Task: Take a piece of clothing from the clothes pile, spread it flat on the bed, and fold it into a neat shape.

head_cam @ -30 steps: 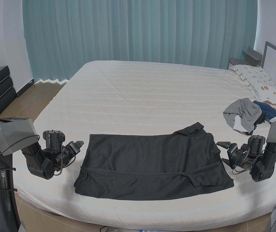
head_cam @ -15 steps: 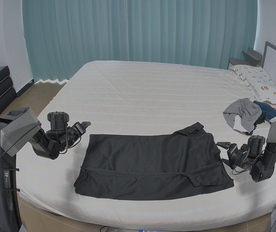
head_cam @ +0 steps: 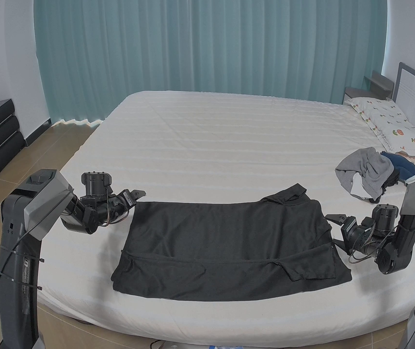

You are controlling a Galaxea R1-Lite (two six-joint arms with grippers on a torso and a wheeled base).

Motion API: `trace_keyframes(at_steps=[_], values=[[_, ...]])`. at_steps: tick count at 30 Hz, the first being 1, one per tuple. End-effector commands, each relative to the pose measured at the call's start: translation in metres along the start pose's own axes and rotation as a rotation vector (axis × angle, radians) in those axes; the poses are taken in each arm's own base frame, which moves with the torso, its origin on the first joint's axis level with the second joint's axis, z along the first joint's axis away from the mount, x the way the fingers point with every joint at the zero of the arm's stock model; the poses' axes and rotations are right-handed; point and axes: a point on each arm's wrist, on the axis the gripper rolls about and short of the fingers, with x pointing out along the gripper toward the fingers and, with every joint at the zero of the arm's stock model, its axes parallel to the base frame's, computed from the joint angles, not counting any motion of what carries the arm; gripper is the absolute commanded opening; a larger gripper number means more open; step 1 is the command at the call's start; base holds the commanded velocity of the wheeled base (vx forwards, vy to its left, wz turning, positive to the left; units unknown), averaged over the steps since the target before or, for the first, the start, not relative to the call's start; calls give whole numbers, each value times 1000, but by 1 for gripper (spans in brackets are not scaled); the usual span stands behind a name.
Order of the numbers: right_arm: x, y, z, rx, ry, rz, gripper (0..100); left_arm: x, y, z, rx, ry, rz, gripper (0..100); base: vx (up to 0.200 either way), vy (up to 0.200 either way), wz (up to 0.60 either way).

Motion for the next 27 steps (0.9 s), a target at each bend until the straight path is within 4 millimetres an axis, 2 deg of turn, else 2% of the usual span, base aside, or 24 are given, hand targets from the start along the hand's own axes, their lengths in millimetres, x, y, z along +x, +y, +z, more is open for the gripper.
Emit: trace_keyframes(at_steps=[1, 7, 12, 23, 24, 27], values=[[0, 0, -1, 0, 2, -1, 100, 3, 2, -4, -1, 21, -16, 100, 0, 0, 0], [0, 0, -1, 0, 2, -1, 100, 6, -1, -4, 3, 19, -33, 100, 0, 0, 0], [0, 0, -1, 0, 2, -1, 100, 19, 0, -7, 9, 1, -40, 100, 0, 0, 0], [0, 0, -1, 0, 2, -1, 100, 22, -5, -11, 15, 8, -44, 100, 0, 0, 0], [0, 0, -1, 0, 2, -1, 100, 22, -5, -11, 15, 7, -45, 0, 0, 0, 0], [1, 0, 1, -2, -2, 3, 100, 22, -5, -10, 9, -1, -45, 0, 0, 0, 0]])
